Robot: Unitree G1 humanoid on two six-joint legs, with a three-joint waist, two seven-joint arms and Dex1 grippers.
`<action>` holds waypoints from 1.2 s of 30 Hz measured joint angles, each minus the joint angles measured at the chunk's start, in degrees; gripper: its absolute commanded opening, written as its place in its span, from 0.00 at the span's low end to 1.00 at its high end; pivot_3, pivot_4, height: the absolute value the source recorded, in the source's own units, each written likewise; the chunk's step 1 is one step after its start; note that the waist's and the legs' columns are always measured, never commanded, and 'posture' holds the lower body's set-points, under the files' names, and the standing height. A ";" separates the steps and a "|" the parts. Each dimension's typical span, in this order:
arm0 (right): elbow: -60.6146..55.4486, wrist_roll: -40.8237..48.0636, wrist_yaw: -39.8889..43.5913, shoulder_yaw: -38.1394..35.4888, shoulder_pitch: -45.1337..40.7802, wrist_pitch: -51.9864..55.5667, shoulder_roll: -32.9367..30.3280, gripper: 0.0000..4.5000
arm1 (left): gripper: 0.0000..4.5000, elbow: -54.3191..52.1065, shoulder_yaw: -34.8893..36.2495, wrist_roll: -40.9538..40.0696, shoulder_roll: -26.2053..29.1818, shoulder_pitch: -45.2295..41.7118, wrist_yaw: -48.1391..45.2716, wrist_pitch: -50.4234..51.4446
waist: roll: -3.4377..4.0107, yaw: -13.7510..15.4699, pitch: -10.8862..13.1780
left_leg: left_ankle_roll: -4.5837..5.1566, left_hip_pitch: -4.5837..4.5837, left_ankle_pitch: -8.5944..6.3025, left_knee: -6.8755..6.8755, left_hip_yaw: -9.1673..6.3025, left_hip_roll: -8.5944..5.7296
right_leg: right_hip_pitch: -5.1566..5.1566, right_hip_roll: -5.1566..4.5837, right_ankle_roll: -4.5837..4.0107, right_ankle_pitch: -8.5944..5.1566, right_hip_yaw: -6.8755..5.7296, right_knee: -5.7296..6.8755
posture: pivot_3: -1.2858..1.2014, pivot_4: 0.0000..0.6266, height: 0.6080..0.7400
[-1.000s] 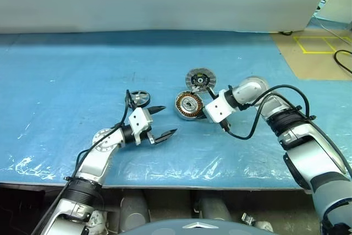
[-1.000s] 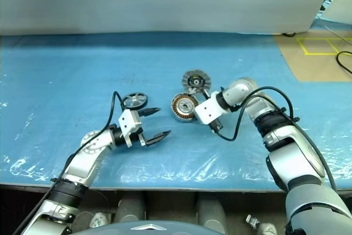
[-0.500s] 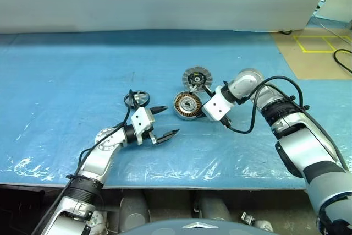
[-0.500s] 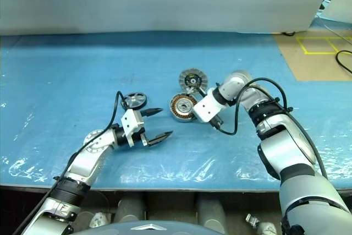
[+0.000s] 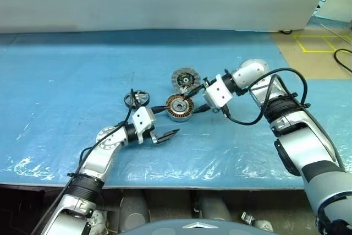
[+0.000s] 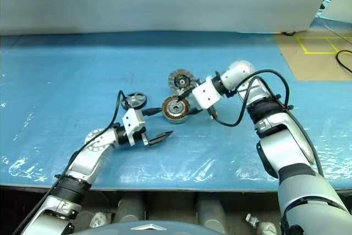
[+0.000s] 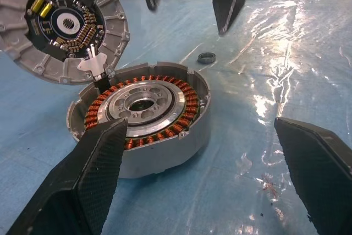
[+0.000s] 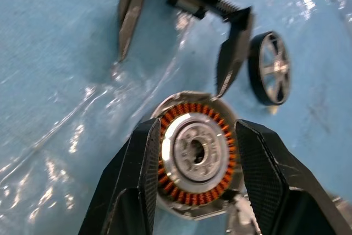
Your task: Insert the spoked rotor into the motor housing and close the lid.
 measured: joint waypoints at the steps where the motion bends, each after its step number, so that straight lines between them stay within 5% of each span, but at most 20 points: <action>1: -1.35 0.67 0.02 -0.48 0.06 1.51 -0.36 0.50 | 1.00 0.27 -0.03 0.00 -0.01 -0.15 -0.08 -0.14 | 0.00 0.01 0.00 | 0.00 0.00 0.00 0.01 0.00 0.00 | 0.00 0.00 0.00 0.00 0.00 0.00 | 0.52 0.24 1.00; 6: -8.30 2.39 -3.25 -3.92 1.72 9.63 -2.01 0.50 | 1.00 0.49 -0.10 -0.12 -0.14 -0.75 -0.70 -0.35 | 0.00 0.09 0.00 | -0.01 -0.01 0.00 0.01 0.00 -0.01 | 0.00 0.00 0.00 0.00 0.01 -0.01 | 0.52 0.24 1.00; 17: -14.61 2.39 -24.51 -15.94 17.19 33.36 -5.79 0.50 | 1.00 -1.87 0.07 -1.91 0.07 1.79 -1.77 0.39 | -0.01 0.37 0.00 | -0.37 0.03 -0.02 -0.05 -0.01 -0.05 | 0.07 0.00 0.02 0.00 0.06 -0.08 | 0.52 0.24 1.00; 26: -22.92 3.35 -30.24 -19.23 31.30 42.30 -6.68 0.50 | 1.00 -3.74 1.92 -3.07 0.50 3.47 -0.53 2.15 | -0.01 0.03 0.00 | -0.39 0.23 -0.05 -0.07 0.00 -0.07 | 0.20 0.00 0.04 0.01 0.06 -0.09 | 0.52 0.24 1.00; 36: -23.30 3.04 -33.91 -18.99 34.18 47.15 -5.70 0.50 | 1.00 -4.39 2.24 -3.07 0.87 4.83 0.75 2.73 | 0.00 0.07 0.00 | -0.39 0.23 -0.05 -0.13 0.00 -0.07 | 0.24 -0.01 0.04 0.00 0.05 -0.21 | 0.52 0.24 1.00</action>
